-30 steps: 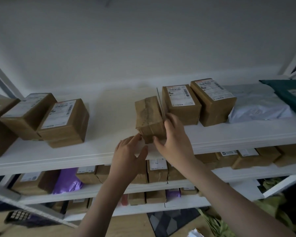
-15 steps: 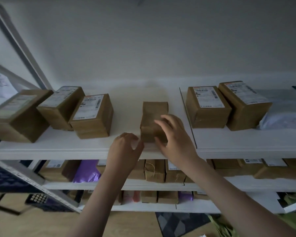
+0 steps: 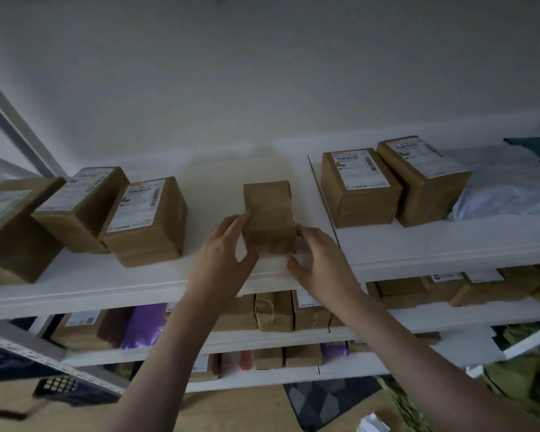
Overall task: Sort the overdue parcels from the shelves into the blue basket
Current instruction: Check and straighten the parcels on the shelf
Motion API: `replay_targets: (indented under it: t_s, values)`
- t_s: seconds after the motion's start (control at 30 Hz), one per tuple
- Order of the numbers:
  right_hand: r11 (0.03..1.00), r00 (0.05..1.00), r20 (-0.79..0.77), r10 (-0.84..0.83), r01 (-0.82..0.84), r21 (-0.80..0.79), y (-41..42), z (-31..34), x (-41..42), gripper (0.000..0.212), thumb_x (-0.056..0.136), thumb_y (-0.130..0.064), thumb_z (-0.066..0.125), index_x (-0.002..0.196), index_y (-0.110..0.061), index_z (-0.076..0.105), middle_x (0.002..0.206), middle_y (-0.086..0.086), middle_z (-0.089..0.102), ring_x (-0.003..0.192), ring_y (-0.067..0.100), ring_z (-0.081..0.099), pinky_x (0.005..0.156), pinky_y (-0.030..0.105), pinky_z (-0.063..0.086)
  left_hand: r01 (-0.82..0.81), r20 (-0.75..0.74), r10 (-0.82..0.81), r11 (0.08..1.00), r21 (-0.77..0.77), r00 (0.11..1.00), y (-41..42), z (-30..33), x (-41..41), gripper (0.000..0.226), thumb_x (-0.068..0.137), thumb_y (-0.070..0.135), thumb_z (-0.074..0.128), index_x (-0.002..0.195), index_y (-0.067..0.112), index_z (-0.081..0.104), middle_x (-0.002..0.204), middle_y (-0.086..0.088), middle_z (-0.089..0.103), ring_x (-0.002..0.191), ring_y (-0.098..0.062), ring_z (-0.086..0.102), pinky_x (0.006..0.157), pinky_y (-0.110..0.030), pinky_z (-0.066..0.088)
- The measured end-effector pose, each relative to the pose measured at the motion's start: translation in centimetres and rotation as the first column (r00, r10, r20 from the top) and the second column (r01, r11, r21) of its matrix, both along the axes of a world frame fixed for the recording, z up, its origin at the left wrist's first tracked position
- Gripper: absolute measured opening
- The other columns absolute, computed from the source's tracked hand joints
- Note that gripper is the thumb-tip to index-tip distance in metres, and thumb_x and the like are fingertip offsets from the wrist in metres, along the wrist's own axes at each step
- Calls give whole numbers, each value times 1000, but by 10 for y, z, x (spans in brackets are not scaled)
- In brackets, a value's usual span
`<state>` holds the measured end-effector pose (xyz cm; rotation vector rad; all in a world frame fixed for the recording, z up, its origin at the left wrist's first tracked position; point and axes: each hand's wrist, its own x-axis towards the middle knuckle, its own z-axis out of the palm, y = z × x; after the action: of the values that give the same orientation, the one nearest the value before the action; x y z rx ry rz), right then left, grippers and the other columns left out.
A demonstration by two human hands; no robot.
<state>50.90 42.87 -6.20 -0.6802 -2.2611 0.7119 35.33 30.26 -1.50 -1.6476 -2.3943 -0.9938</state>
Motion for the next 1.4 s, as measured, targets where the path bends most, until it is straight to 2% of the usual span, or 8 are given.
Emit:
replay_targets:
  t_s: [0.1,0.23,0.33,0.53,0.73,0.93,1.1,1.4]
  values:
    - [998,999,-53,4,-7,-54,-3,4,-6,48,94,-22,68,139,-17,56,125,-2,63,117,10,56,99,11,40,-26,3,26,999,20,1000,-2,-5,-2,62,95,19,69,151,13,44,149,-9,51,138,-25,45,111,-28,33]
    - [1000,997,-75,26,-26,-1,-6,10,-20,49,96,-34,60,141,-14,53,127,0,58,120,14,55,101,28,49,-62,50,59,996,66,997,-9,-8,-11,60,92,18,71,148,11,49,145,-9,53,134,-27,49,111,-35,40]
    - [997,994,-92,61,-56,55,-9,21,-34,51,97,-32,60,143,-13,51,130,1,55,120,15,52,99,28,50,-63,45,59,993,100,997,-20,-10,-21,54,91,19,73,140,9,55,134,-3,57,120,-18,55,101,-31,47]
    - [977,982,-53,181,-173,128,-35,35,-66,53,95,-23,67,144,-9,52,141,7,46,130,17,47,106,18,41,-94,112,84,992,88,990,-41,-16,-41,42,90,25,74,129,19,62,131,11,54,115,-8,56,94,-24,48]
    - [967,966,-82,244,-237,92,-46,28,-76,61,93,-19,71,148,-11,45,146,5,40,126,11,50,99,6,43,-93,161,76,991,101,984,-47,-14,-49,39,90,24,74,128,19,63,122,13,56,104,7,50,85,1,39]
    - [980,979,-61,195,-197,-33,-41,24,-75,76,94,-21,70,158,-13,29,142,-1,43,122,-5,41,92,-6,32,-70,235,55,996,56,970,-37,-18,-54,48,89,33,75,133,24,60,124,13,59,112,-2,56,91,-10,43]
    - [988,988,41,148,-145,-57,-21,31,-83,56,91,-25,72,143,-17,53,135,-1,51,121,16,55,92,14,42,-17,205,16,1000,4,979,-19,-14,-56,49,90,31,74,135,22,57,130,2,60,116,-12,57,92,-19,42]
    - [990,997,28,72,-75,119,0,41,-55,58,91,-31,74,142,-13,55,143,1,52,127,18,54,104,33,49,34,54,-45,982,187,997,1,-3,-32,63,85,26,76,142,15,53,141,-2,54,125,-17,51,97,-23,41]
